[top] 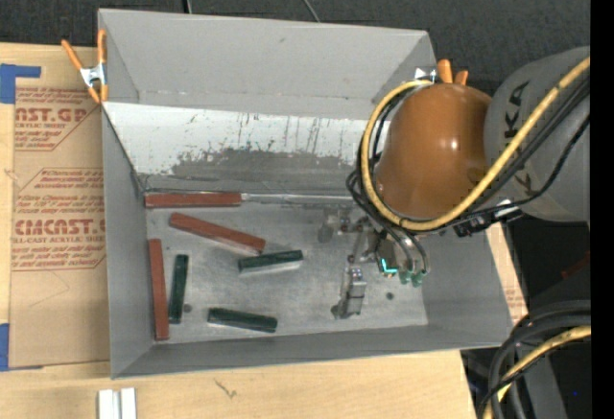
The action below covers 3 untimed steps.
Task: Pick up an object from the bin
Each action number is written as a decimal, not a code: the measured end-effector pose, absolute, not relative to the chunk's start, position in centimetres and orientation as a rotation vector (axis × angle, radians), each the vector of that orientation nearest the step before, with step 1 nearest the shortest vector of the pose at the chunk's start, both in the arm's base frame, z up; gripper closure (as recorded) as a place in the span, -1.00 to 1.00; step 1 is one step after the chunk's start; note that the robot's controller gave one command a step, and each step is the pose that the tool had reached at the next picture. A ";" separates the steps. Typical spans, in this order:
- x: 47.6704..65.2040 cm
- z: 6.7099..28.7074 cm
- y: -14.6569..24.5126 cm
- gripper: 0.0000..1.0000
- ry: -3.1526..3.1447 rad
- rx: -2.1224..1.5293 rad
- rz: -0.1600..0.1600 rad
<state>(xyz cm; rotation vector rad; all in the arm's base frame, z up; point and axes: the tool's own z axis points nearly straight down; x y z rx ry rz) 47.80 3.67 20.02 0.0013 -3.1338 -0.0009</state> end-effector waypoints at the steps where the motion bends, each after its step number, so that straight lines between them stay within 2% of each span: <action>1: 48.0 20.4 3.6 1.00 -3.142 0.000 -0.002; 2: 48.0 20.4 3.6 -1.00 -3.142 0.000 -0.002; 3: 48.0 20.4 3.6 -1.00 -3.142 0.000 -0.002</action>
Offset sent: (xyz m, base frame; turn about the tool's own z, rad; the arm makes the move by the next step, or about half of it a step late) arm 0.0000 0.0000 0.0000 0.0000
